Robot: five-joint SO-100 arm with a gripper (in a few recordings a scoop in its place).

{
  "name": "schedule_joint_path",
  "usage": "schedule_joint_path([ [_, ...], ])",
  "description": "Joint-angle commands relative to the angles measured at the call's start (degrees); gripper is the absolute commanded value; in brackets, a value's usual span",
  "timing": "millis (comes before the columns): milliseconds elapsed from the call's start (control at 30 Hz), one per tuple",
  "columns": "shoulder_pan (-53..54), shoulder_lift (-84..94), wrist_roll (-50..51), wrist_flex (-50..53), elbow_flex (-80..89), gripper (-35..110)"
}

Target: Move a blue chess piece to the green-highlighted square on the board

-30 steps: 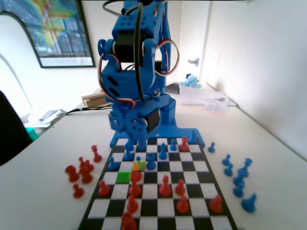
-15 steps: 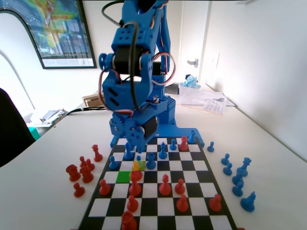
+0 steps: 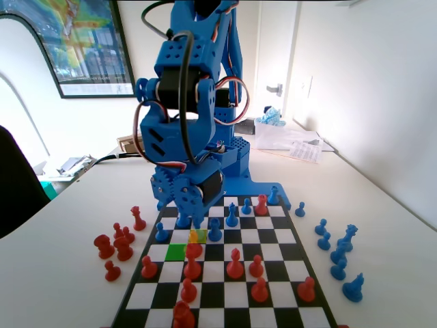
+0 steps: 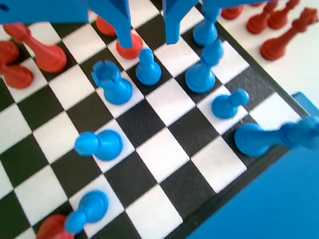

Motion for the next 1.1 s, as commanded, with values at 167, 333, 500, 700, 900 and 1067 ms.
schedule_joint_path([
  [167, 0.1, -0.3, -1.1, -1.0, -2.4, 10],
  [333, 0.0, -0.8, -1.2, -2.1, -1.7, 10],
  [500, -0.2, -1.0, -1.2, -3.0, -0.7, 10],
  [700, -0.3, -1.6, -1.3, -3.9, -0.2, 10],
  [900, -0.4, -2.2, -1.6, -5.0, 0.8, 10],
  [1067, -0.5, -2.3, -1.8, -6.0, 1.9, 10],
])
